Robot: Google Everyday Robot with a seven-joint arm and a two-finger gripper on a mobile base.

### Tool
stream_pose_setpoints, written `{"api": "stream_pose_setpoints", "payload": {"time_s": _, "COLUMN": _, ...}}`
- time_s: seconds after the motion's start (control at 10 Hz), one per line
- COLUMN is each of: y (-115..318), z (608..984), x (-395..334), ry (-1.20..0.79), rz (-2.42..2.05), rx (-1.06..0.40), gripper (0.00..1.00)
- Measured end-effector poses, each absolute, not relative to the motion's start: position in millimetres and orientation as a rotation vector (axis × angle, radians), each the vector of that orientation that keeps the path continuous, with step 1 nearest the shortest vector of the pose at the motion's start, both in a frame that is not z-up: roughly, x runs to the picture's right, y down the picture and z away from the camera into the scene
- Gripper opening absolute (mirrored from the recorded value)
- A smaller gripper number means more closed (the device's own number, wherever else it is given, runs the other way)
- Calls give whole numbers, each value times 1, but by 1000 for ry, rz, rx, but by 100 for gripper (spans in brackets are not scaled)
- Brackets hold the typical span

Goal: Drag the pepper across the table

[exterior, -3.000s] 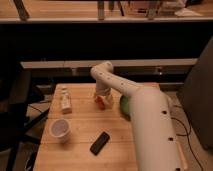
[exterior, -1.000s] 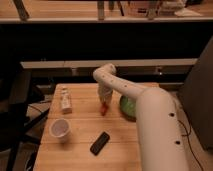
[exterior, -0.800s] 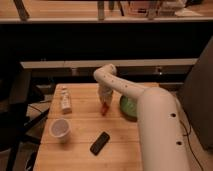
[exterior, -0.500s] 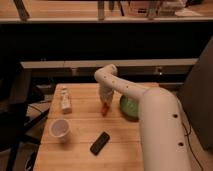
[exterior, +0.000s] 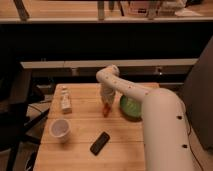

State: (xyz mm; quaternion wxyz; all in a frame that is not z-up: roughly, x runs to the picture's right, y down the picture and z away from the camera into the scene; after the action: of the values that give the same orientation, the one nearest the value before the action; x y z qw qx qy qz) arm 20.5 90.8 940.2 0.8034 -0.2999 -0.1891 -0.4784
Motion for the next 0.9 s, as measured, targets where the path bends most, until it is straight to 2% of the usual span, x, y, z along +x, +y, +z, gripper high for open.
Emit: {"api": "stream_pose_setpoints", "payload": {"time_s": 0.9, "y": 95, "z": 935, "x": 35, "ry": -407, "rz": -1031, "rx": -637, "gripper": 0}}
